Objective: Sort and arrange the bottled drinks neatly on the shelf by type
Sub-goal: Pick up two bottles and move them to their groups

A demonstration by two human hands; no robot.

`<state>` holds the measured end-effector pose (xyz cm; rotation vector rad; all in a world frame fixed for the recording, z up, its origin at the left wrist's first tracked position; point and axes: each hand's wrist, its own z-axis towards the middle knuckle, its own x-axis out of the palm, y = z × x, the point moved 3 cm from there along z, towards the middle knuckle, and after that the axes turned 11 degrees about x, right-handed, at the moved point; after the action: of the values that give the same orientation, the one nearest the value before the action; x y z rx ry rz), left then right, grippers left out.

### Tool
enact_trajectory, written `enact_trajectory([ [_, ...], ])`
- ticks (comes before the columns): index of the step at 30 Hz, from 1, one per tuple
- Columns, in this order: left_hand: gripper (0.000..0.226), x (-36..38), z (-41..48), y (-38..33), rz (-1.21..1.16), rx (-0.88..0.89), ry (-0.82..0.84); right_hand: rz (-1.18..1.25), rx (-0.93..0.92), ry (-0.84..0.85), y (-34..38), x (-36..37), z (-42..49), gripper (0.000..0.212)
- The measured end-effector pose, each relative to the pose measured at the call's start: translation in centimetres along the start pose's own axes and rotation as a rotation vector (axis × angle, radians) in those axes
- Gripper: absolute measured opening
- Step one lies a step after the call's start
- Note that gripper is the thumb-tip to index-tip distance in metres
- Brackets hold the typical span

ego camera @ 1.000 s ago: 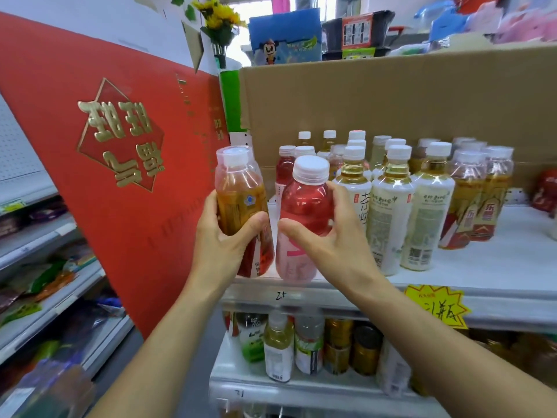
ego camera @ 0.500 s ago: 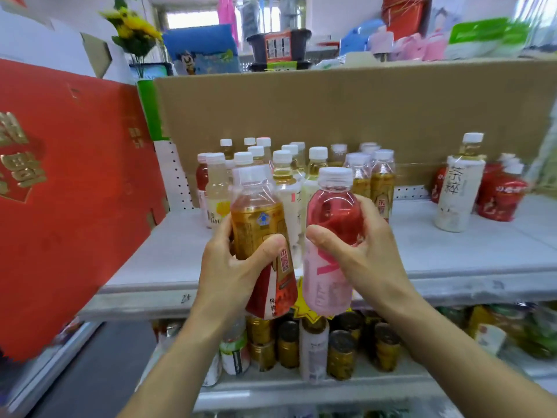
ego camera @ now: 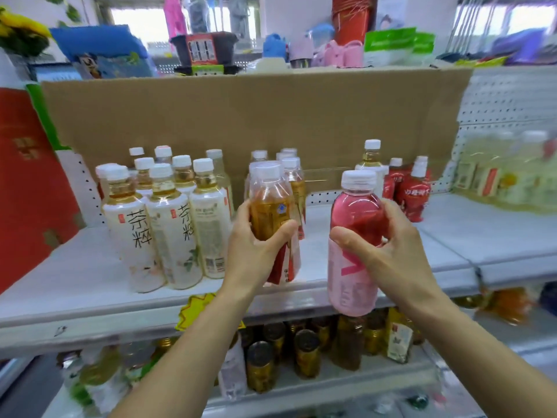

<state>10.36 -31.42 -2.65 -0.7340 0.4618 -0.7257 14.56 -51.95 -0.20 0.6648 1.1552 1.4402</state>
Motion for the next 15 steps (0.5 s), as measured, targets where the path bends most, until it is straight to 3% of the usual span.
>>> enact_trajectory([
  [15,0.079,5.0,2.2,4.7,0.163,-0.154,-0.046,0.039,0.046,-0.012,-2.8,-5.8,1.4,0.062],
])
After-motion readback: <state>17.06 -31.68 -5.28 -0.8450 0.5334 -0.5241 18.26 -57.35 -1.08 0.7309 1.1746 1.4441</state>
